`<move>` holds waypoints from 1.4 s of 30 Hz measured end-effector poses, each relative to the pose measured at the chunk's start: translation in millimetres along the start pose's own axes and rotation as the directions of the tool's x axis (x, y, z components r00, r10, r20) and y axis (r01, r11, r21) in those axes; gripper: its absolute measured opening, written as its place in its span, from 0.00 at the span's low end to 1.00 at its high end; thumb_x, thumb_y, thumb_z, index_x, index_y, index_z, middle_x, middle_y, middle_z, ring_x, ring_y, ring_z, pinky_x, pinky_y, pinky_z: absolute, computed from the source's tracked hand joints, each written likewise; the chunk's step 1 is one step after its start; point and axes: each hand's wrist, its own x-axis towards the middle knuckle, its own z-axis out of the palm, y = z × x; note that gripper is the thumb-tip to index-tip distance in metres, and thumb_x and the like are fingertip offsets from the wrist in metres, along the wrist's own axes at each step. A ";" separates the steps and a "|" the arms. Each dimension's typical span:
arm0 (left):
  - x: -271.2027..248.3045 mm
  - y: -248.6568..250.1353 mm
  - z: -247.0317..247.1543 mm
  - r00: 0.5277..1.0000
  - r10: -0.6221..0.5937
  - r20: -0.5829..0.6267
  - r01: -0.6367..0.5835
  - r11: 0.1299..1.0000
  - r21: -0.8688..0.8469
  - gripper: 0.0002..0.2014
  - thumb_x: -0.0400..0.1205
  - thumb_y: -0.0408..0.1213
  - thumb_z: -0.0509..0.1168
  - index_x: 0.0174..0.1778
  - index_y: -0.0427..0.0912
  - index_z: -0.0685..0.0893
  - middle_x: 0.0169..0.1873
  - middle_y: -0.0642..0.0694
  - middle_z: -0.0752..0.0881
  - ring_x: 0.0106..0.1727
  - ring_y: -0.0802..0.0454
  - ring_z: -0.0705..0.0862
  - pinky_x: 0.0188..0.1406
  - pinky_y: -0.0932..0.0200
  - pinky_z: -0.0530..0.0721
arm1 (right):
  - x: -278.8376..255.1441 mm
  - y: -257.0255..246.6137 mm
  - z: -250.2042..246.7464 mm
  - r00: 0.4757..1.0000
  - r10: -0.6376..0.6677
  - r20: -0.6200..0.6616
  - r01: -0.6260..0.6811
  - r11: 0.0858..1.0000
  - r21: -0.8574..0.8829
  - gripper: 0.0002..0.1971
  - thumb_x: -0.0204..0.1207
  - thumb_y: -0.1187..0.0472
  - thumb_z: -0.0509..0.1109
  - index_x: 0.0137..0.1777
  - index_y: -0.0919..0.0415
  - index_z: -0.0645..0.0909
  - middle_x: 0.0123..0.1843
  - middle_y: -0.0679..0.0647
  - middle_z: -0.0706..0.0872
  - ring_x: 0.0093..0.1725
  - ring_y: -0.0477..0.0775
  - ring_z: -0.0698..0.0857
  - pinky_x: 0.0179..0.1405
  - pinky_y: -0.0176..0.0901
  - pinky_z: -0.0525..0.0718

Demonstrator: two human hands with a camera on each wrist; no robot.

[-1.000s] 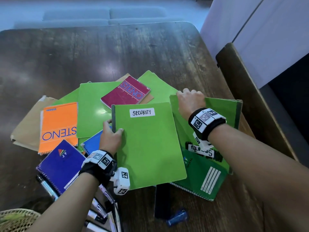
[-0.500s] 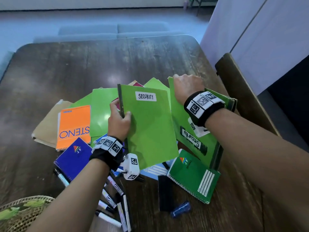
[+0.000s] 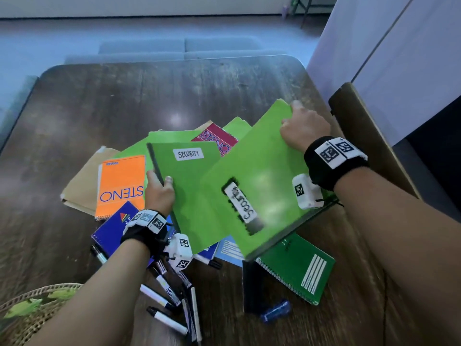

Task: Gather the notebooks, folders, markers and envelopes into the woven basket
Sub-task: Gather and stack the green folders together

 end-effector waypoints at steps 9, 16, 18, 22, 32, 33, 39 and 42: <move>-9.5 -46.6 10.0 0.954 -0.272 0.124 0.283 0.956 -0.076 0.18 0.89 0.23 0.49 0.71 0.26 0.77 0.74 0.25 0.69 0.73 0.26 0.73 0.68 0.31 0.79 | -21.7 39.5 90.9 0.859 0.453 0.237 -0.507 0.693 0.513 0.22 0.91 0.59 0.56 0.80 0.67 0.62 0.80 0.67 0.72 0.76 0.67 0.75 0.72 0.54 0.74; -19.7 -77.5 22.3 0.889 -0.394 0.234 0.447 0.858 -0.251 0.39 0.74 0.72 0.65 0.69 0.44 0.75 0.60 0.45 0.83 0.62 0.40 0.81 0.66 0.37 0.79 | -45.6 45.6 178.5 0.714 0.532 0.455 -0.697 0.604 0.387 0.20 0.90 0.67 0.52 0.79 0.70 0.68 0.79 0.64 0.74 0.77 0.63 0.76 0.73 0.50 0.73; -17.0 -89.1 24.2 0.892 -0.386 0.234 0.436 0.870 -0.228 0.37 0.69 0.66 0.74 0.61 0.39 0.77 0.55 0.40 0.85 0.53 0.39 0.85 0.58 0.36 0.85 | -55.9 47.5 197.0 0.761 0.394 0.515 -0.519 0.847 0.118 0.18 0.89 0.67 0.54 0.75 0.65 0.76 0.75 0.58 0.80 0.74 0.59 0.80 0.71 0.48 0.76; -4.1 -96.4 19.4 0.897 -0.382 0.223 0.439 0.827 -0.351 0.30 0.66 0.60 0.79 0.50 0.41 0.77 0.46 0.35 0.82 0.44 0.41 0.81 0.50 0.33 0.83 | -63.9 52.9 215.2 0.686 0.418 0.595 -0.491 0.870 -0.045 0.24 0.82 0.56 0.64 0.75 0.69 0.74 0.74 0.65 0.80 0.71 0.64 0.82 0.65 0.49 0.80; 33.0 -53.9 25.5 0.900 -0.265 0.347 0.385 0.856 -0.345 0.09 0.87 0.39 0.61 0.58 0.41 0.81 0.39 0.49 0.72 0.36 0.54 0.71 0.34 0.60 0.75 | -7.8 44.6 201.7 0.876 0.030 0.481 -0.348 0.730 0.588 0.47 0.64 0.31 0.68 0.82 0.51 0.69 0.78 0.55 0.78 0.74 0.55 0.79 0.75 0.61 0.77; 36.1 -50.6 33.0 0.897 -0.277 0.344 0.394 0.854 -0.339 0.10 0.89 0.35 0.57 0.61 0.43 0.82 0.43 0.49 0.74 0.37 0.54 0.73 0.33 0.66 0.78 | -5.4 51.1 207.1 0.876 0.010 0.483 -0.342 0.718 0.606 0.47 0.62 0.27 0.69 0.80 0.50 0.71 0.77 0.54 0.80 0.73 0.54 0.80 0.74 0.62 0.78; 42.7 -28.5 76.7 0.856 -0.300 0.420 0.475 0.777 -0.413 0.18 0.90 0.44 0.58 0.68 0.34 0.80 0.51 0.35 0.91 0.36 0.53 0.89 0.30 0.63 0.87 | -19.0 84.3 225.4 0.847 0.031 0.531 -0.430 0.626 0.650 0.45 0.64 0.27 0.74 0.74 0.58 0.81 0.68 0.50 0.87 0.67 0.51 0.86 0.73 0.60 0.81; 55.8 -33.4 105.2 0.829 -0.328 0.453 0.487 0.822 -0.296 0.30 0.83 0.68 0.56 0.54 0.44 0.86 0.28 0.48 0.91 0.31 0.53 0.90 0.38 0.64 0.88 | -20.4 114.5 228.2 0.845 0.108 0.524 -0.497 0.520 0.695 0.36 0.64 0.33 0.79 0.66 0.56 0.86 0.58 0.52 0.93 0.59 0.56 0.91 0.67 0.64 0.85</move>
